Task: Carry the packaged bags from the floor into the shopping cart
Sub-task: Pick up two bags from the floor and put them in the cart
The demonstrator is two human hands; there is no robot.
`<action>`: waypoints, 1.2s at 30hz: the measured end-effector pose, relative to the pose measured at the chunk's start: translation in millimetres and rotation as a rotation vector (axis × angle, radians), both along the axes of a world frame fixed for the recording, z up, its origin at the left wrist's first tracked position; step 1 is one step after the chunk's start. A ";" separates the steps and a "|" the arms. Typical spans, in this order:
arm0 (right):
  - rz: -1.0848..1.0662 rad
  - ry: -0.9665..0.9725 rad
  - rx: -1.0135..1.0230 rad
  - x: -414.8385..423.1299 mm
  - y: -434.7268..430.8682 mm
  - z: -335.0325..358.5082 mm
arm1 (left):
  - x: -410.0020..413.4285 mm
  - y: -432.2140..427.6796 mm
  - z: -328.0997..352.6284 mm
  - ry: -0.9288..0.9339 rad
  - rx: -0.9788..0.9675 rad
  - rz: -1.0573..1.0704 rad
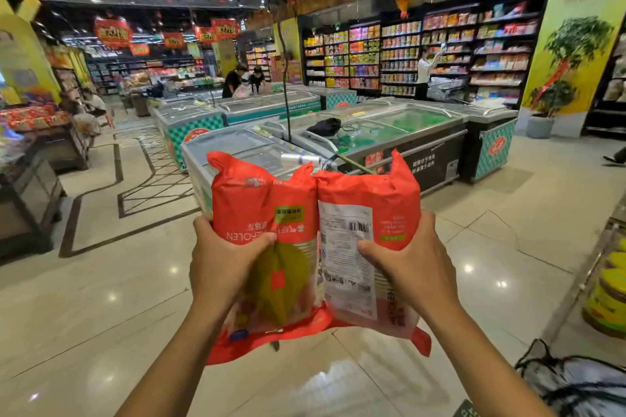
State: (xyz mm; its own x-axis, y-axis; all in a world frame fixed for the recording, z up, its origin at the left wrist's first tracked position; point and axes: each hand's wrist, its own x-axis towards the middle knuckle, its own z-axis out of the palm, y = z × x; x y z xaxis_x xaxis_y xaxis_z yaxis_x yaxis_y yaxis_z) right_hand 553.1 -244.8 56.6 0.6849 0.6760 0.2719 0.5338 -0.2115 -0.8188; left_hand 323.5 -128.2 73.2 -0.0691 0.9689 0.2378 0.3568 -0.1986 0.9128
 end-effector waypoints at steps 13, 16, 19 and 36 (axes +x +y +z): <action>-0.020 -0.021 -0.038 55.4 190.2 -9.1 | 50.4 205.3 -30.5 -0.064 0.001 -0.007; -0.034 -0.021 -0.038 69.2 243.4 -5.9 | 58.1 268.9 -32.9 -0.103 -0.006 -0.004; -0.039 -0.010 -0.046 79.9 290.9 -4.6 | 62.2 324.1 -35.8 -0.122 -0.009 0.009; -0.044 0.113 -0.064 213.2 505.3 -48.2 | 136.5 550.3 -74.6 -0.157 -0.081 0.124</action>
State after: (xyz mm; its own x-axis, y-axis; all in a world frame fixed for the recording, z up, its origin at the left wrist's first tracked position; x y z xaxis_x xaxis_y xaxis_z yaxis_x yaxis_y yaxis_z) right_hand 766.3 260.6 8.4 0.7381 0.6581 0.1484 0.4279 -0.2868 -0.8571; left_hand 460.0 422.1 -1.4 -0.2193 0.9660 0.1368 0.2266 -0.0859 0.9702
